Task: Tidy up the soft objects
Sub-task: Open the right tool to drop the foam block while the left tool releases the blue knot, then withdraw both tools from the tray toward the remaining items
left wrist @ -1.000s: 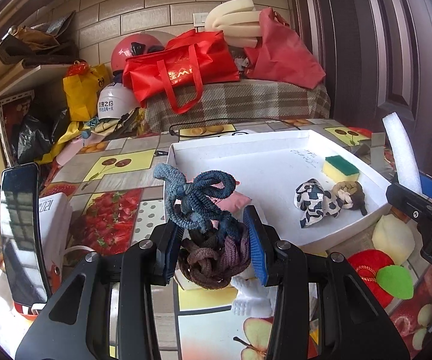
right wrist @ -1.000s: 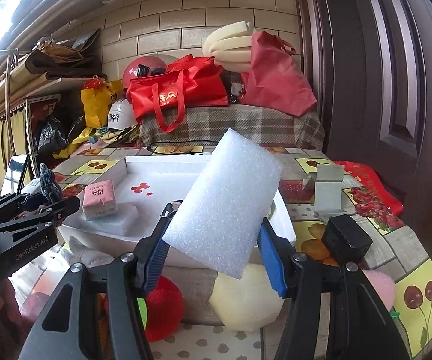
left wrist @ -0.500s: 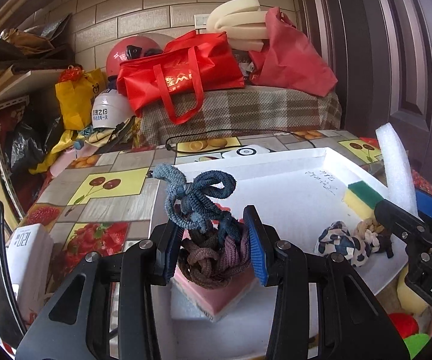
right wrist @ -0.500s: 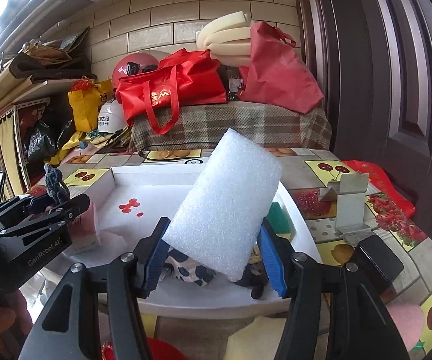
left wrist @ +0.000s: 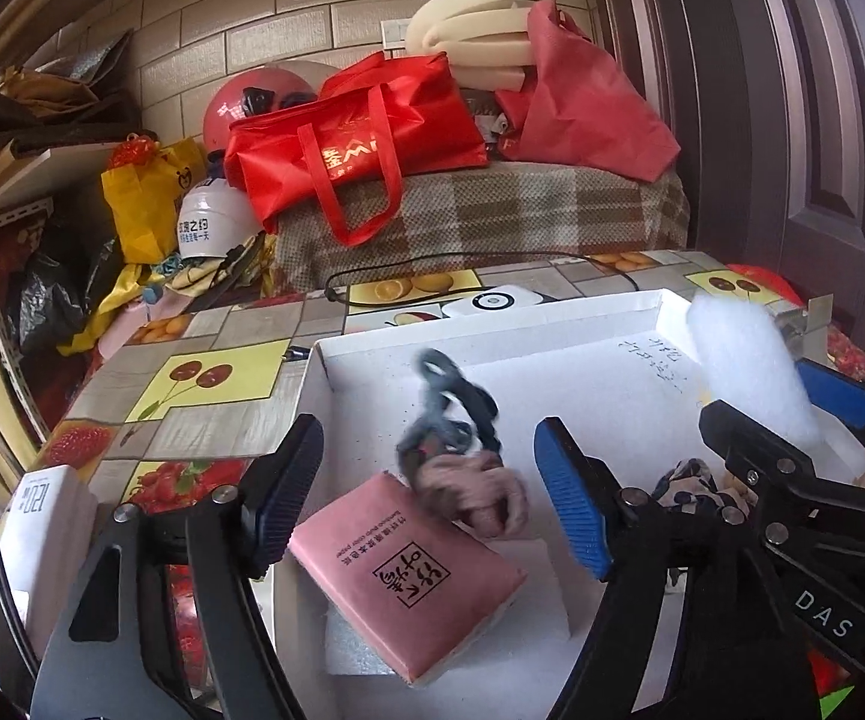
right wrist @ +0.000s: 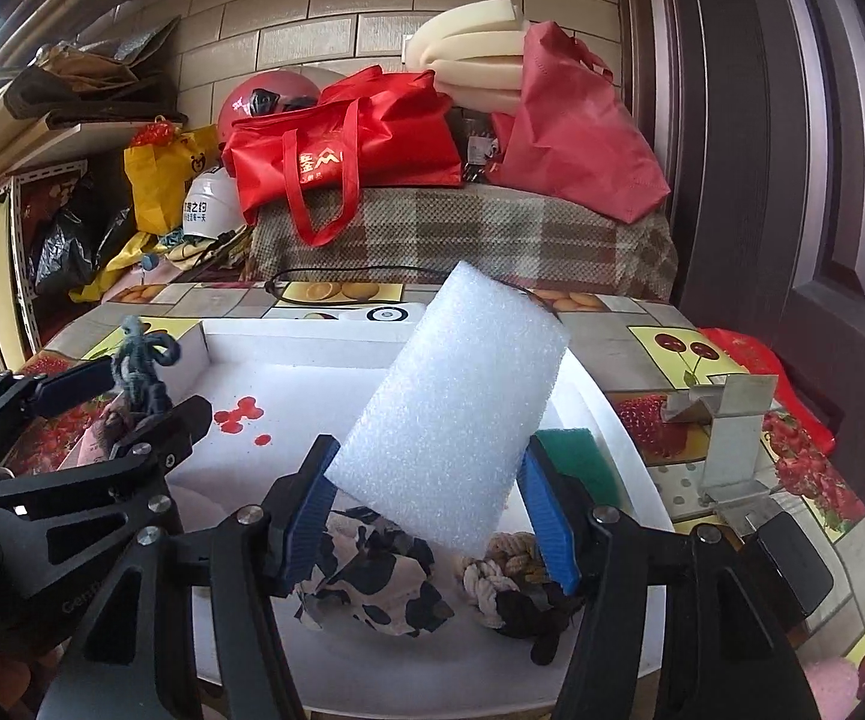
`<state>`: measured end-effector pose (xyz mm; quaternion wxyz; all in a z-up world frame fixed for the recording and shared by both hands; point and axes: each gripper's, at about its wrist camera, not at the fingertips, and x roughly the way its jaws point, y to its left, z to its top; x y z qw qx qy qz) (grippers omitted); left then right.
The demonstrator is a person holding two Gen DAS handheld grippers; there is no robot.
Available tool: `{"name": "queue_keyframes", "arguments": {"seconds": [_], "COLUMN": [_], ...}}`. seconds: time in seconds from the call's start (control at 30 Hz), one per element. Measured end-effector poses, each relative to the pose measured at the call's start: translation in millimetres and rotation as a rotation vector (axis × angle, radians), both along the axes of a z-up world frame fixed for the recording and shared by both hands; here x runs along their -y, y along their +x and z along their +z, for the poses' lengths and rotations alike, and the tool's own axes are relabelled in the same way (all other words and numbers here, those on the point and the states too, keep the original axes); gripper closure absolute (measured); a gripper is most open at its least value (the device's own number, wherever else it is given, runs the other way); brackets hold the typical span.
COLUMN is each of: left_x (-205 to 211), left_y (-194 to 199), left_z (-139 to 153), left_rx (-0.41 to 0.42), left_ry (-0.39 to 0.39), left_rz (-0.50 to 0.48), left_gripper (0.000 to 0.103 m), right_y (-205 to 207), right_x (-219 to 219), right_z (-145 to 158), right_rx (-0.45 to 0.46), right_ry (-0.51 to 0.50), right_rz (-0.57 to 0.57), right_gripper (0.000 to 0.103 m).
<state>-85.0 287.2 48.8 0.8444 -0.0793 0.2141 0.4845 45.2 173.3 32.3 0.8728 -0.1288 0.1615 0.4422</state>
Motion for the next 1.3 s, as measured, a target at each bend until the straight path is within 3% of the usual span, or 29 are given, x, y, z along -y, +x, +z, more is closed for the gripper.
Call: {"name": "queue_keyframes", "arguments": {"seconds": [0.07,0.2,0.33,0.43,0.67,0.93,1.3], "left_x": [-2.1,-2.3,0.5,-1.4,4.8,8.7,25.4], "left_y": [-4.6,-8.3,-15.8,-20.4,-25.9,-44.0,-60.0], "left_z": [0.6,1.9,2.9,3.7,5.8,5.8,4.9], "left_rx": [0.021,0.036,0.066,0.085,0.106,0.140,0.119], "left_ry": [-0.003,0.011,0.034,0.034,0.075,0.044,0.057], "left_rz": [0.022,0.050,0.085,0.111,0.134,0.142,0.174], "left_gripper": [0.018,0.015,0.010,0.000,0.000,0.000,0.000], "right_y": [2.2,0.3,-0.2,-3.8,-8.4,-12.8,-24.4], "right_x": [3.3,4.7,5.8,8.7,12.6,23.7,41.1], "right_z": [0.7,2.0,3.4,5.1,7.4,8.9,7.9], "right_rx": [-0.002,0.010,0.017,0.036,0.065,0.084,0.091], "right_ry": [0.010,0.019,0.030,0.048,0.078,0.110,0.109], "right_rz": [-0.031,-0.039,-0.043,-0.043,-0.044,-0.072,-0.084], "right_gripper": [0.020,0.017,0.000,0.000,0.000,0.000,0.000]}}
